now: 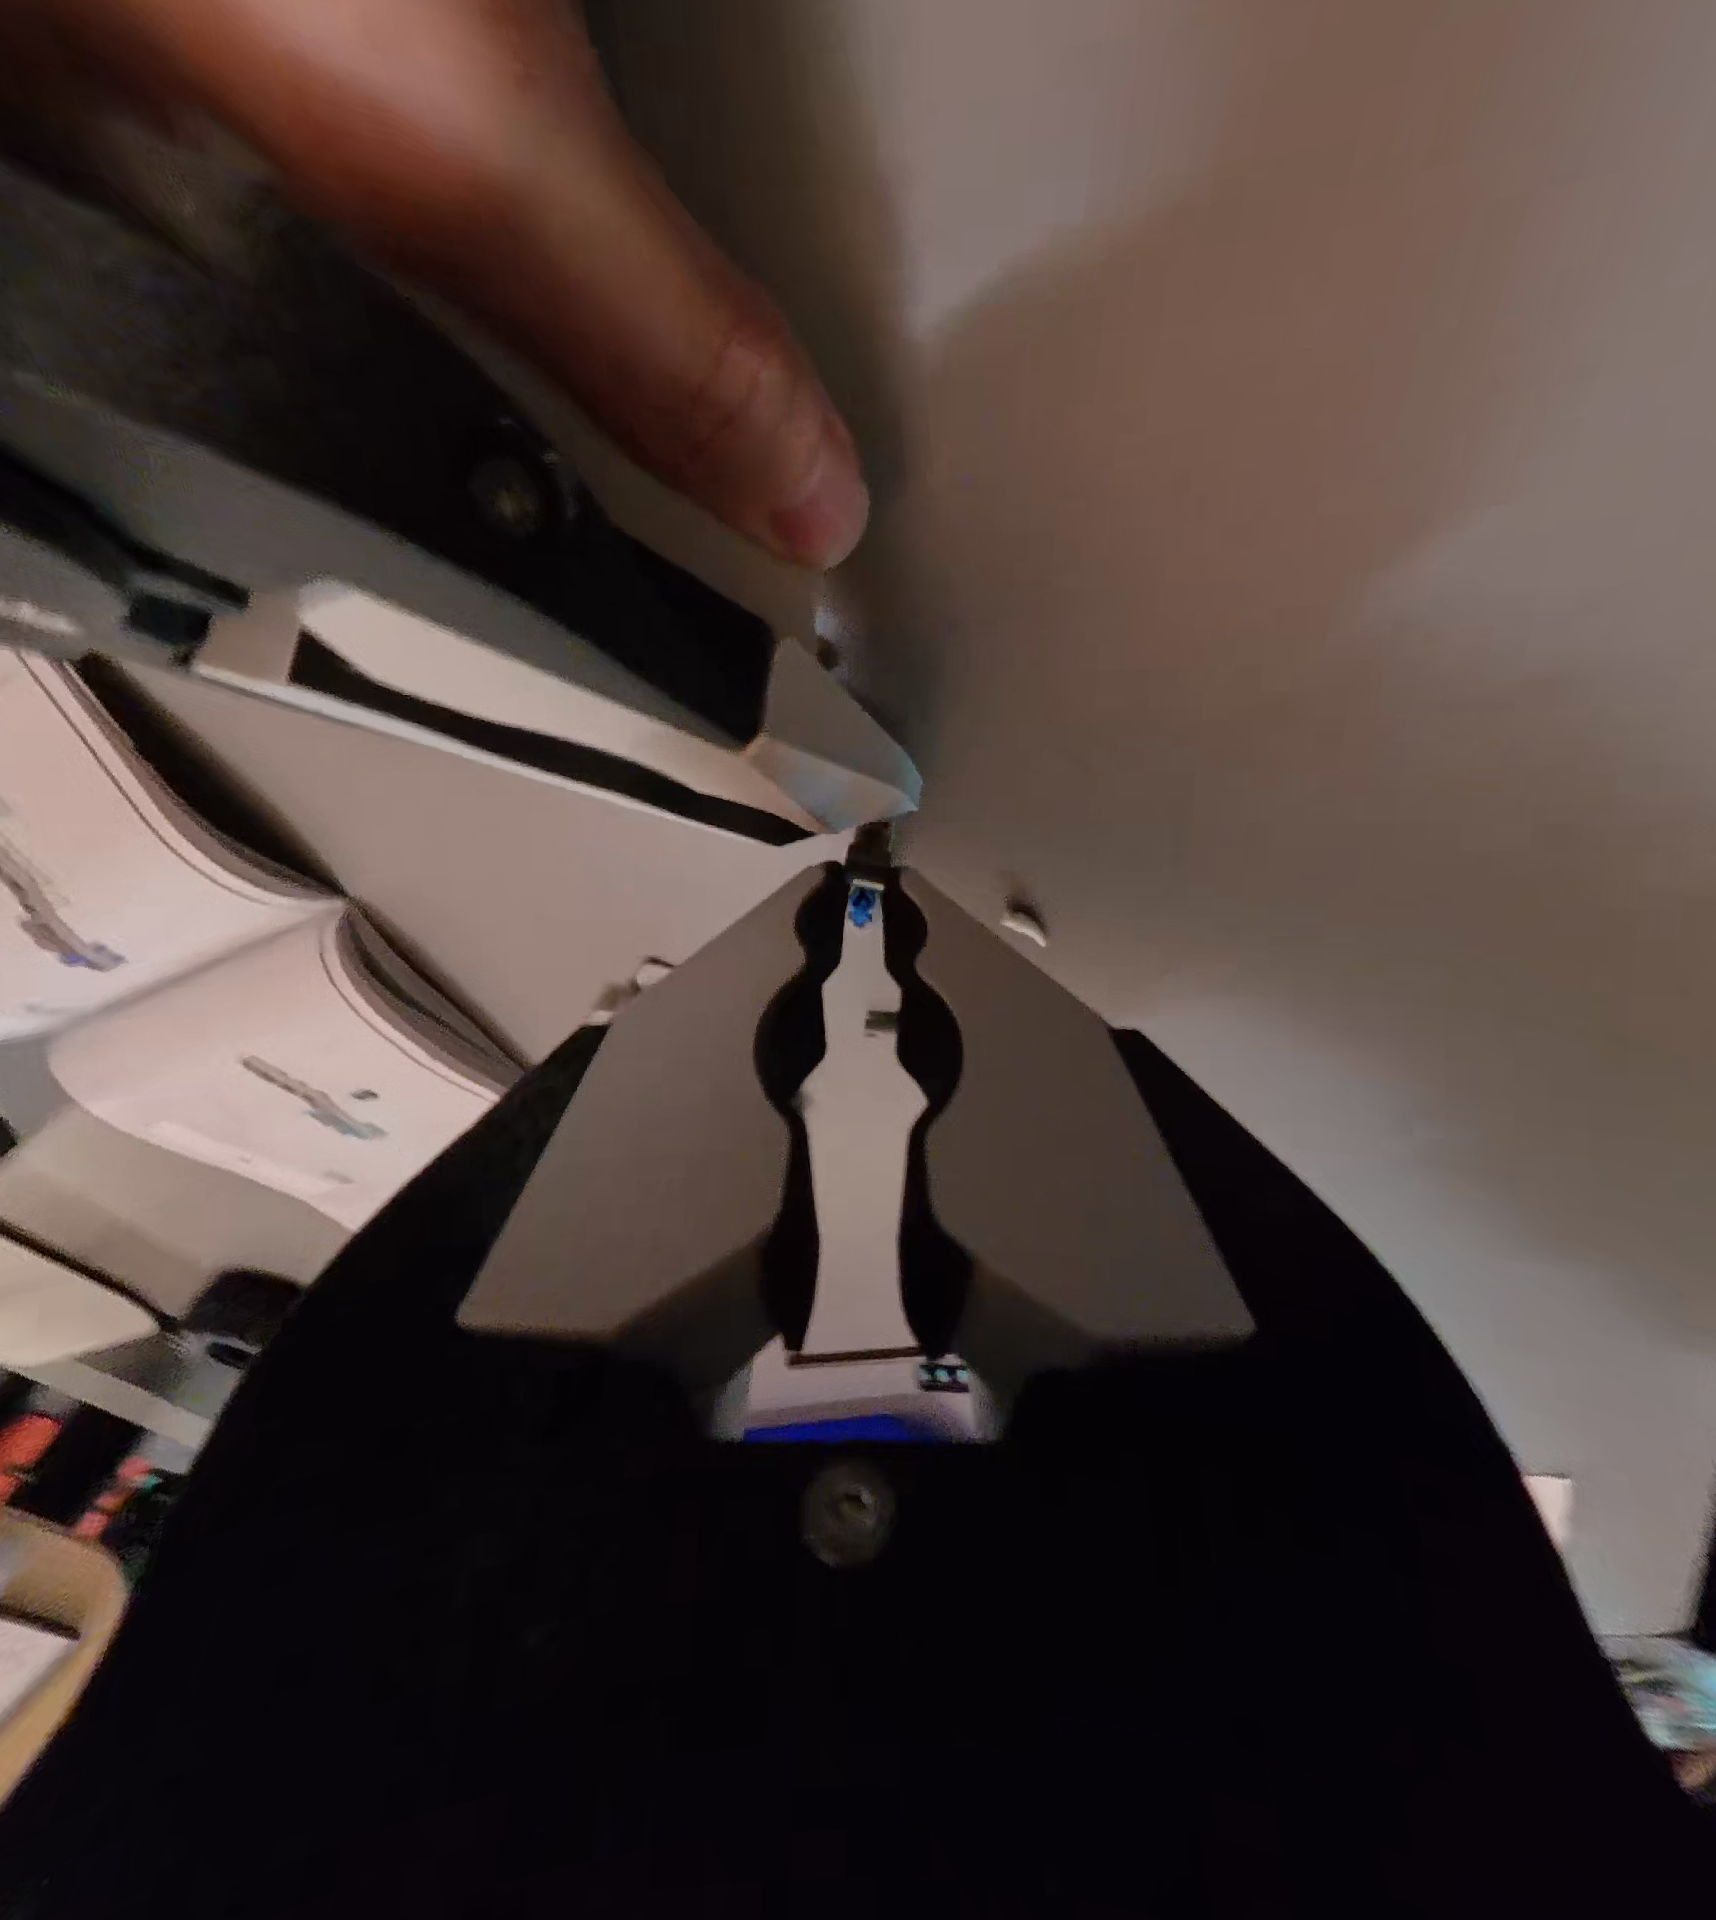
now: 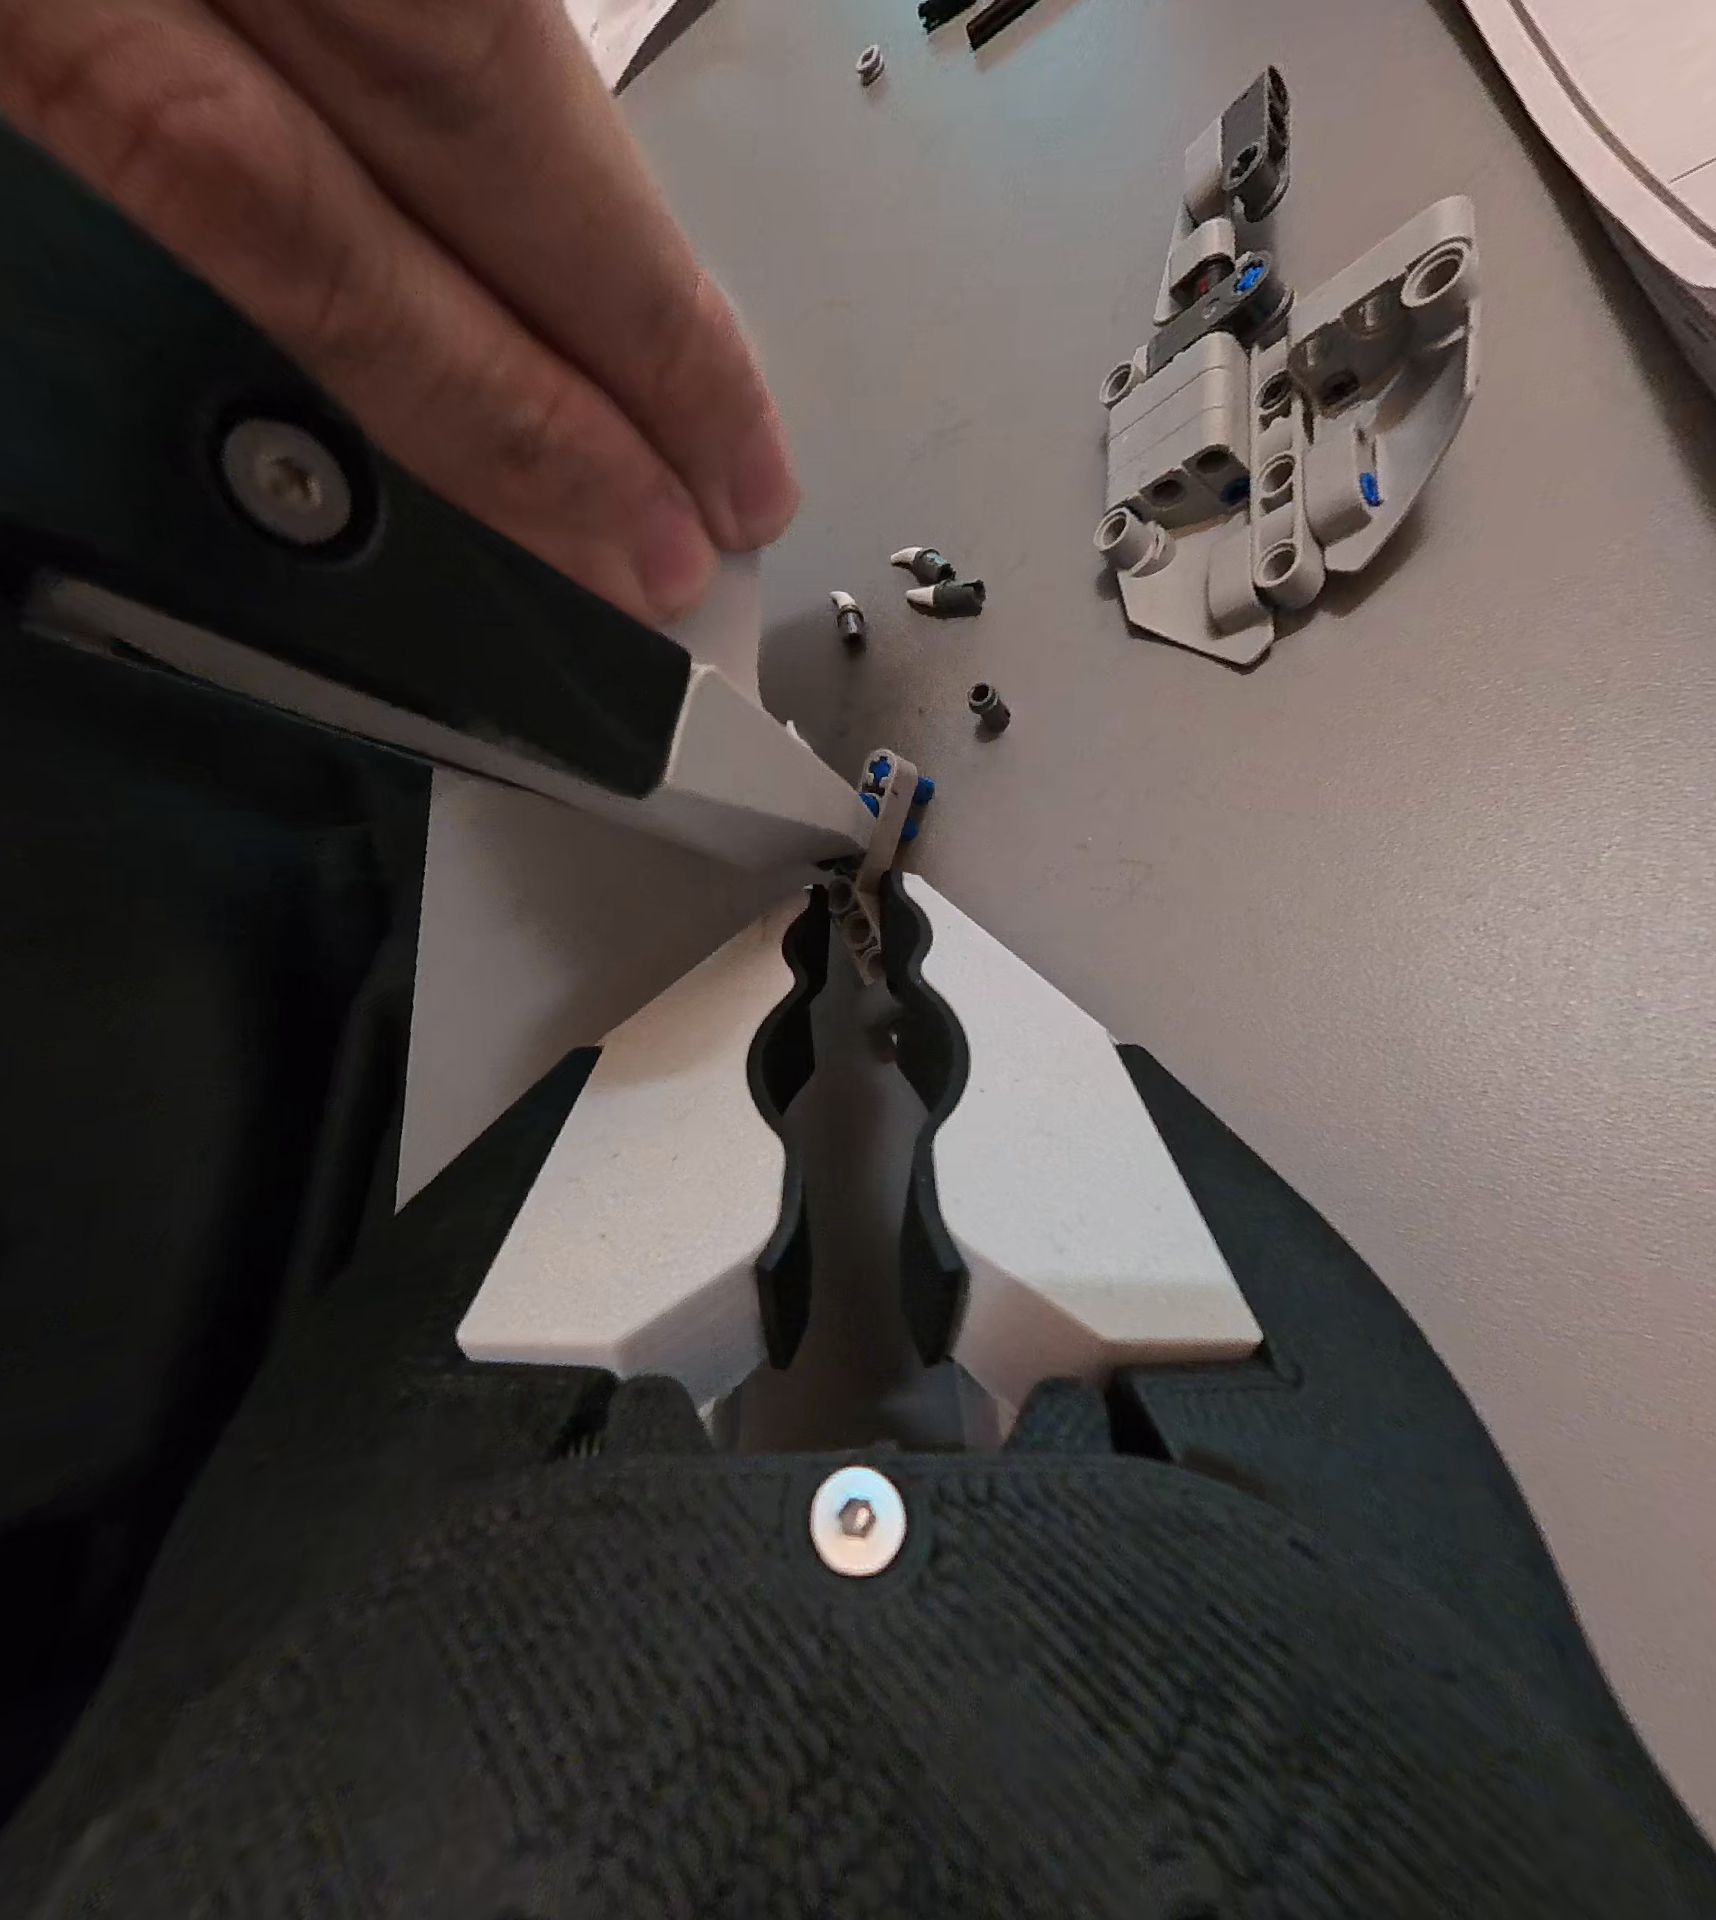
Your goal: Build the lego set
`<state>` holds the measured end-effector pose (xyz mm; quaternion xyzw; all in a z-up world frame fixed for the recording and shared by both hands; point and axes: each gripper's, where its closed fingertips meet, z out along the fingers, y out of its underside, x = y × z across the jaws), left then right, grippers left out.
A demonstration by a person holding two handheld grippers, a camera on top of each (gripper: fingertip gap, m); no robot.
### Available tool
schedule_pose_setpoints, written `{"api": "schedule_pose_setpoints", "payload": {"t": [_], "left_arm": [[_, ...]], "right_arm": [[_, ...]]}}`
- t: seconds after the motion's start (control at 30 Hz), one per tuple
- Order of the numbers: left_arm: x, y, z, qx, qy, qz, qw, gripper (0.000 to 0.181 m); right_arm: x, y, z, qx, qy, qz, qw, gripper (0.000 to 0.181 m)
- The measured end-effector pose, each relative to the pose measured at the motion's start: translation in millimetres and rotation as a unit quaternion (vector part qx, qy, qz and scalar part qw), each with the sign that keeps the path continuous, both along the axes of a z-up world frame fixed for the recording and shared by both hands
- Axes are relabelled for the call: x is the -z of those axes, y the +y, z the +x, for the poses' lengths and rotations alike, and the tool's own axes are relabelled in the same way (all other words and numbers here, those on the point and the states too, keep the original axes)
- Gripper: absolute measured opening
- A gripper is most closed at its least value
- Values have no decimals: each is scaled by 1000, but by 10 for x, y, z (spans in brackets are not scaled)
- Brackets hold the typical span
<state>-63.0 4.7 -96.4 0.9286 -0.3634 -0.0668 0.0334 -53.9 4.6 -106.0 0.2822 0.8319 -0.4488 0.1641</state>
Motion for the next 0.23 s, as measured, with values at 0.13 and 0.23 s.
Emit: {"api": "schedule_pose_setpoints", "payload": {"t": [0.13,0.23], "left_arm": [[4,-21,1,-62,2,-6,998,3],[2,-18,-3,-36,52,-7,998,3]], "right_arm": [[3,2,-2,1,-1,1,1000,9],[5,3,-4,2,2,3,1000,8]]}}
